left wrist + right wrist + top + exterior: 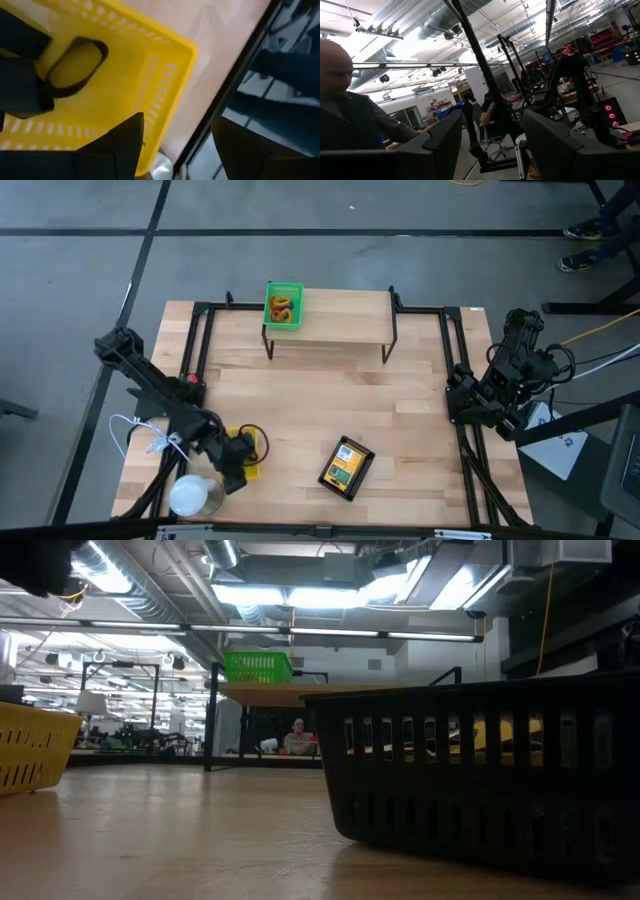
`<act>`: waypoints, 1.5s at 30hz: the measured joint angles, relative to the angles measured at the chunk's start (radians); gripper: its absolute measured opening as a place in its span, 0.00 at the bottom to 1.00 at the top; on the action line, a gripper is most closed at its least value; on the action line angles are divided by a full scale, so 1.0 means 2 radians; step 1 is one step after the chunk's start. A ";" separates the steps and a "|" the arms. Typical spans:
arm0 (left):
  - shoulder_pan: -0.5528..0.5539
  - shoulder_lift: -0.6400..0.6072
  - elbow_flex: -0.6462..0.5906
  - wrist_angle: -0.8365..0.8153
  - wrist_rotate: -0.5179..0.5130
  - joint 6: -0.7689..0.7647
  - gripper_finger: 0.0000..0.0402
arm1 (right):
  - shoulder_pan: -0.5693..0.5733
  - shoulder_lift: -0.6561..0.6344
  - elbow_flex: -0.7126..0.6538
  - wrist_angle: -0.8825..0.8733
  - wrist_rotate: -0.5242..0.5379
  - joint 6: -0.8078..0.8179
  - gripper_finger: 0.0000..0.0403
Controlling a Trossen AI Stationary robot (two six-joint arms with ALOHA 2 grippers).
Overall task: Pick & Place Office Desk Supplies
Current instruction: Put the yellow basket on the shelf
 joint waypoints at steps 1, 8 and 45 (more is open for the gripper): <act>0.004 0.000 0.000 0.000 0.000 -0.004 0.57 | 0.000 0.000 0.000 0.000 0.000 0.000 0.53; 0.012 0.000 0.000 -0.005 -0.023 -0.003 0.57 | 0.000 0.000 0.000 0.000 0.000 0.001 0.53; 0.006 0.177 0.102 -0.088 0.043 0.093 0.30 | 0.000 0.000 0.000 -0.013 0.026 0.022 0.53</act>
